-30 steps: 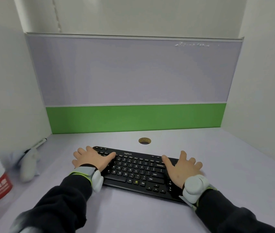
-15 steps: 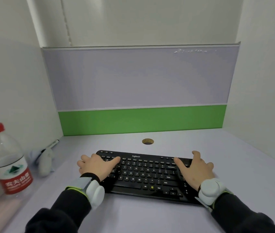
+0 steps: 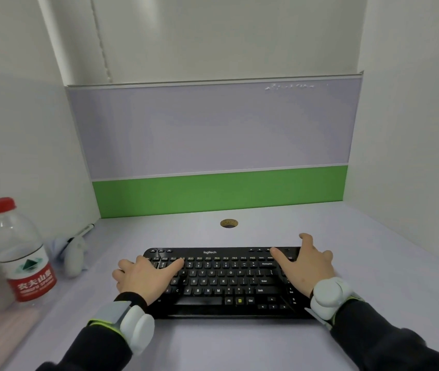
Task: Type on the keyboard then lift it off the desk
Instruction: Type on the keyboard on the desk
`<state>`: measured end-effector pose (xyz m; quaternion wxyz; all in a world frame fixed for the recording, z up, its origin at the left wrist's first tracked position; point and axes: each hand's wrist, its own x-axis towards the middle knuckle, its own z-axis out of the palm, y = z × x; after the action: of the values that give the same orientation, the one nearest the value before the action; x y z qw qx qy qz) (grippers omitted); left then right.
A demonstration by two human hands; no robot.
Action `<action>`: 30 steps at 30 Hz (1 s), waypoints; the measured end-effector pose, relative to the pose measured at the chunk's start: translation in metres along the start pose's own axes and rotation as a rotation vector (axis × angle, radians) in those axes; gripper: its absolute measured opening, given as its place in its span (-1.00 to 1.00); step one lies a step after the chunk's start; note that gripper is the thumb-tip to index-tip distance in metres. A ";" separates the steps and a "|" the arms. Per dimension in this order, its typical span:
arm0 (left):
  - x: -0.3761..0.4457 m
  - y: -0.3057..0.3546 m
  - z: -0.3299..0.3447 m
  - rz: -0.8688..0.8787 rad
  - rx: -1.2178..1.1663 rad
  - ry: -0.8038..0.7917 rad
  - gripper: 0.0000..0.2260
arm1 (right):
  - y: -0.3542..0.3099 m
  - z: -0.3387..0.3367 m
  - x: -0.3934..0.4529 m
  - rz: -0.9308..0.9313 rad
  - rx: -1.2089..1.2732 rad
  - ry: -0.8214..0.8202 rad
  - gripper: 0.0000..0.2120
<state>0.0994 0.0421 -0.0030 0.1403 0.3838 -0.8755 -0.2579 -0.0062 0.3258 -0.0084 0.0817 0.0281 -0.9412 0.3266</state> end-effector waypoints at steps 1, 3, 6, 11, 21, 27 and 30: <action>-0.002 -0.001 -0.001 0.001 -0.003 0.002 -0.19 | 0.000 0.000 -0.001 -0.001 0.004 0.000 -0.21; -0.006 -0.003 -0.002 0.003 -0.013 0.007 -0.19 | 0.001 -0.001 -0.004 -0.005 0.009 0.000 -0.22; -0.012 -0.007 -0.003 0.011 -0.041 0.005 -0.20 | 0.002 -0.003 -0.007 -0.017 0.008 0.002 -0.21; -0.024 -0.010 -0.006 0.009 -0.043 -0.004 -0.20 | 0.005 -0.009 -0.014 -0.035 -0.010 0.014 -0.19; -0.050 -0.021 -0.012 0.011 -0.043 -0.023 -0.20 | 0.012 -0.016 -0.026 -0.056 -0.037 0.012 -0.18; -0.069 -0.029 -0.018 0.013 -0.065 -0.027 -0.21 | 0.018 -0.019 -0.038 -0.075 -0.025 0.023 -0.16; -0.078 -0.032 -0.021 0.022 -0.073 -0.021 -0.22 | 0.023 -0.019 -0.045 -0.077 -0.017 0.011 -0.17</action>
<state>0.1799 0.0745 -0.0077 0.1477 0.3658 -0.8712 -0.2922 0.0381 0.3550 -0.0154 0.0997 0.0620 -0.9417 0.3153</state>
